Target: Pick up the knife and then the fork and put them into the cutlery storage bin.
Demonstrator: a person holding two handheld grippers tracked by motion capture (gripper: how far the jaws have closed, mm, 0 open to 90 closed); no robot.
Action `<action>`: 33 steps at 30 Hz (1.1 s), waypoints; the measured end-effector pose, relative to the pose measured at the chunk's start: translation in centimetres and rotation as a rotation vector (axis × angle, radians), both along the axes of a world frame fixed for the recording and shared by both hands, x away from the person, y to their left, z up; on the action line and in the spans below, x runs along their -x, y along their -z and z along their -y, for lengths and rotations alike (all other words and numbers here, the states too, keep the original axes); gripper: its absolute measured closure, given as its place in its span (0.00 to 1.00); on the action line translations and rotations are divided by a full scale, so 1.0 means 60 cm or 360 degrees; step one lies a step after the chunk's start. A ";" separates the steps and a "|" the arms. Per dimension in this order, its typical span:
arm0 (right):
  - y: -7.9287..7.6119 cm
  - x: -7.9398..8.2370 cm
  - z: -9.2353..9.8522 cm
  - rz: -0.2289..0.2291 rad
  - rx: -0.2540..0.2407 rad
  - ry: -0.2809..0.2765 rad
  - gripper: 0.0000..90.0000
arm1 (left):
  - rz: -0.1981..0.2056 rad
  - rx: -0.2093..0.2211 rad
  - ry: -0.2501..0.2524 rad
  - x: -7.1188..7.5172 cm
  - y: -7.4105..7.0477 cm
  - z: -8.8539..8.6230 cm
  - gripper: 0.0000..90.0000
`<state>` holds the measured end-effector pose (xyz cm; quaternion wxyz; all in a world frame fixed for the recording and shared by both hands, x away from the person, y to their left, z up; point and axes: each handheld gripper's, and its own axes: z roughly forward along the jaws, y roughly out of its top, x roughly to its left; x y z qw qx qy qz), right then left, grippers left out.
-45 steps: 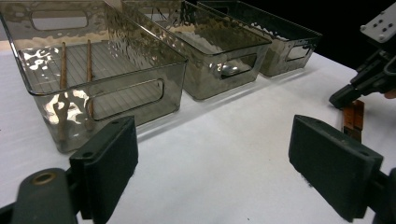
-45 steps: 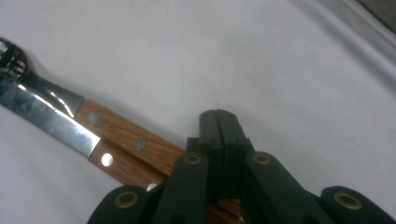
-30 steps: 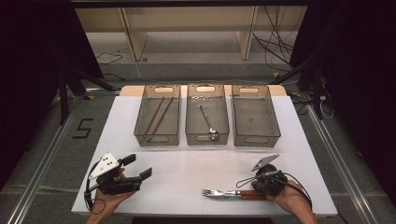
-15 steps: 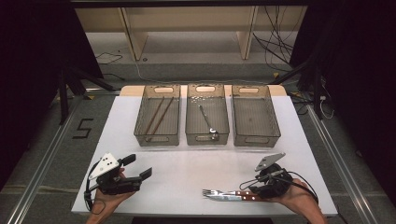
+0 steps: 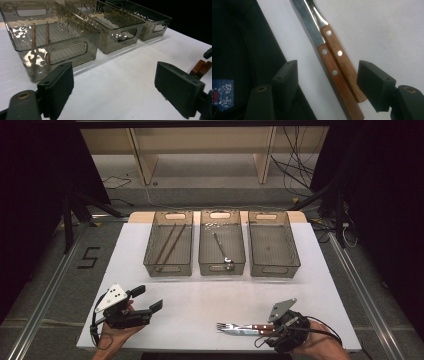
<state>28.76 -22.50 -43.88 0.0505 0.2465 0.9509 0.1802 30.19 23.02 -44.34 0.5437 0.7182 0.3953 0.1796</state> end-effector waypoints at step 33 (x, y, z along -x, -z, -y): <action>0.025 -0.006 -0.015 -0.0013 0.0285 -0.0127 0.75 | -0.0005 0.0000 0.0003 -0.001 0.001 0.003 0.17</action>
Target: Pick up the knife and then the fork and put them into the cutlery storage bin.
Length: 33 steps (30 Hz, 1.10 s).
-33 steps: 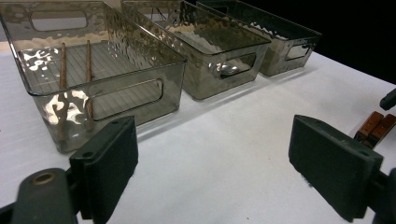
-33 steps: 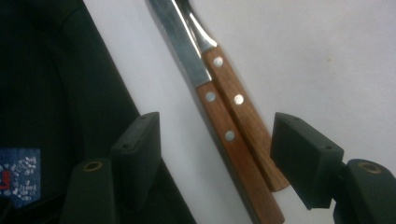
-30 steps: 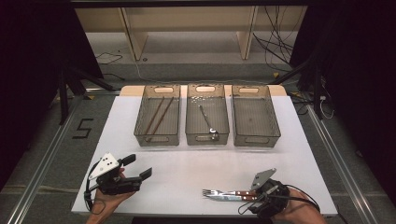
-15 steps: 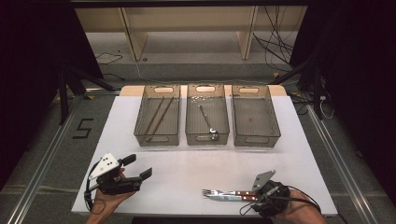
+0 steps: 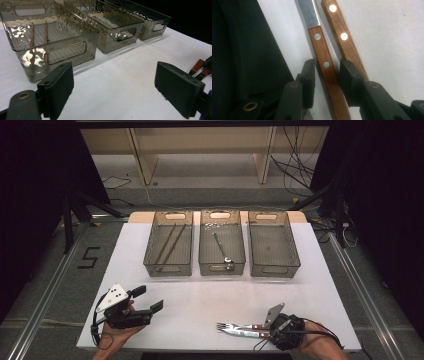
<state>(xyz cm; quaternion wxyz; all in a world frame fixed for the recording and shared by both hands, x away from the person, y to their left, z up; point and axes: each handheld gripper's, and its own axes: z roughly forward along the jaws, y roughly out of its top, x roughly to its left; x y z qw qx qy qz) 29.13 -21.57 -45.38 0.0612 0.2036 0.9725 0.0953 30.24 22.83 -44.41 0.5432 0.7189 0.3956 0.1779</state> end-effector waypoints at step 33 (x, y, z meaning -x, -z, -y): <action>-0.009 -0.002 -0.021 -0.0028 0.0093 -0.0269 0.85 | 0.0001 -0.0012 0.0005 0.000 0.001 -0.001 0.17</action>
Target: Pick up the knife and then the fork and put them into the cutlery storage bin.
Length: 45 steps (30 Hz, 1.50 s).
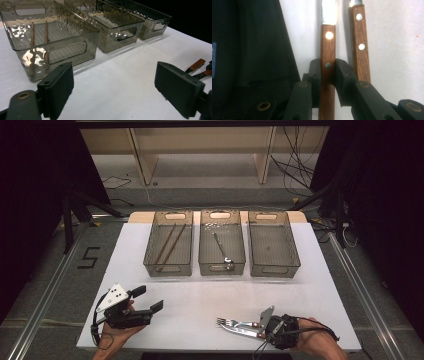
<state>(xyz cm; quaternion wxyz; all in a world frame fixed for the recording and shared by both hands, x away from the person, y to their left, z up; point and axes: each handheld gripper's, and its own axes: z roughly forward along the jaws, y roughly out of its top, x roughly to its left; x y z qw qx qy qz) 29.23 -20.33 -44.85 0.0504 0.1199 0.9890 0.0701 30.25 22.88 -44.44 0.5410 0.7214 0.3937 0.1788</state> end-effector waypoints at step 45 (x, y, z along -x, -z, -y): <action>-0.114 -0.149 0.049 0.0299 -0.0684 0.0653 0.85 | -0.0010 0.0051 -0.0019 -0.001 0.001 -0.007 0.17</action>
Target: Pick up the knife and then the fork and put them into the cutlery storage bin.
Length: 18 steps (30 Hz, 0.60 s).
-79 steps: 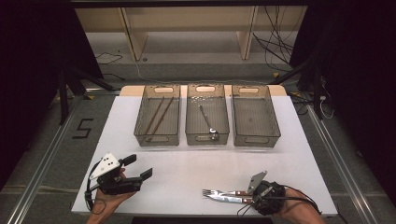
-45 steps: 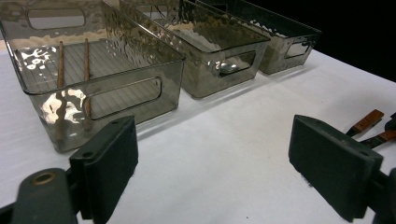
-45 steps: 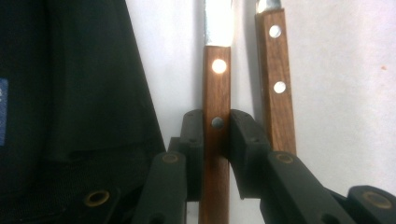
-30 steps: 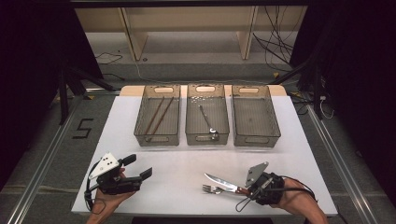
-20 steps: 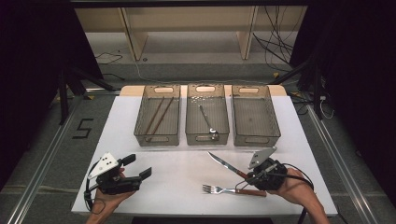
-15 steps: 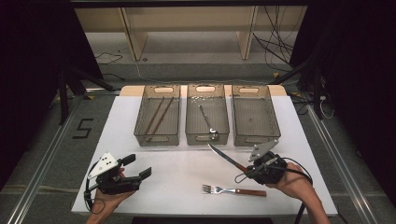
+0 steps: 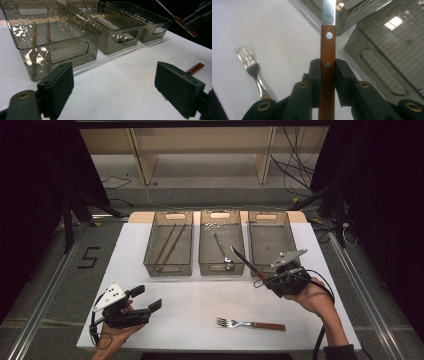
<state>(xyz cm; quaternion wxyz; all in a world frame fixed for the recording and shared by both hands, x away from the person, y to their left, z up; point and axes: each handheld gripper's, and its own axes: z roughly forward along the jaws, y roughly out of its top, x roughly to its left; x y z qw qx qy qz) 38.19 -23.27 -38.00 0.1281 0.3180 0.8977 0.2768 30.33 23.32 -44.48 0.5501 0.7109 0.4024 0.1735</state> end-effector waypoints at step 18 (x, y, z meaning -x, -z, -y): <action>-0.022 -0.077 0.004 0.0065 -0.0114 0.0278 0.85 | 0.0000 0.0006 -0.0007 0.000 0.000 -0.001 0.17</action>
